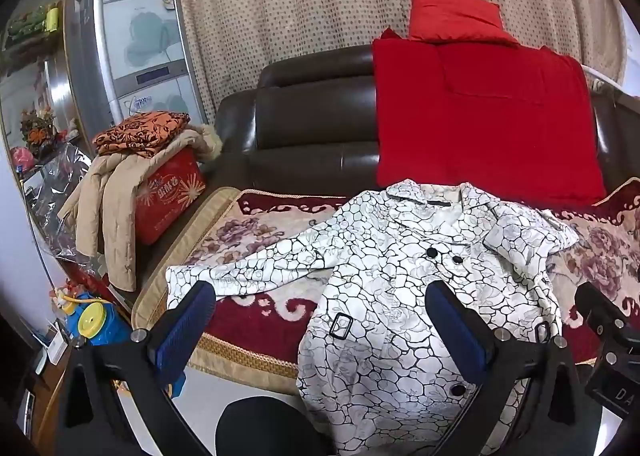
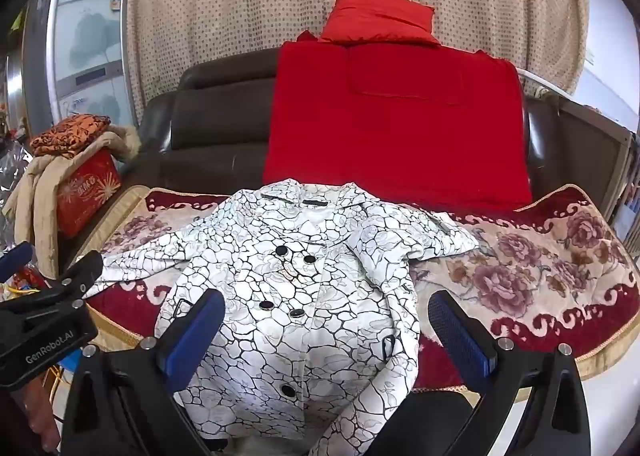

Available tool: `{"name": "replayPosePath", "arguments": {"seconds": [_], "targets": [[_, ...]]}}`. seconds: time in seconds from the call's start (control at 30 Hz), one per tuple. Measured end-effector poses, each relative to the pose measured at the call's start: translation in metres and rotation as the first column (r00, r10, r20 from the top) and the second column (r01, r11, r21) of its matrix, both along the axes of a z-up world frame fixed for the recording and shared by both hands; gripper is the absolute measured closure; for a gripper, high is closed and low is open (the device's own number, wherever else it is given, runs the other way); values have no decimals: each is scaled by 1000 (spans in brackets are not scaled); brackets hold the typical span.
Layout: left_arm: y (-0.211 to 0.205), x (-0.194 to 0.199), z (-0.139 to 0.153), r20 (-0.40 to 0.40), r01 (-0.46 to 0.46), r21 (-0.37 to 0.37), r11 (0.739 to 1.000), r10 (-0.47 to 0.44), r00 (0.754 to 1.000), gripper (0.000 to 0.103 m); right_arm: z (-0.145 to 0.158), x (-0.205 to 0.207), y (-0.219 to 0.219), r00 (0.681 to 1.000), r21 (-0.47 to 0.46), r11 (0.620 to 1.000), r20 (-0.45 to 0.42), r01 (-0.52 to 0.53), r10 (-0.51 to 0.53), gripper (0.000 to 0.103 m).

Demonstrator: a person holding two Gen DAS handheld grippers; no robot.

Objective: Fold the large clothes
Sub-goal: 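Move both grippers toward the white patterned coat's front panels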

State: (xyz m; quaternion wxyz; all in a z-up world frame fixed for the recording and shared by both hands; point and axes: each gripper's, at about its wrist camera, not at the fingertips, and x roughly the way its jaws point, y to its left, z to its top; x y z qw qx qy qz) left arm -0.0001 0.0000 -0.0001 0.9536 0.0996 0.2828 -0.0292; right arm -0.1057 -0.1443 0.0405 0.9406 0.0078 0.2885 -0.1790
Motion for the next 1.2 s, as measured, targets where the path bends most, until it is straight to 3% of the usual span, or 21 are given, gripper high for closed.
{"name": "replayPosePath", "arguments": {"seconds": [1.2], "targets": [[-4, 40, -40, -91, -9, -13, 1000, 8, 996, 0, -32, 38, -21, 996, -22, 999, -86, 37, -39, 0]]}}
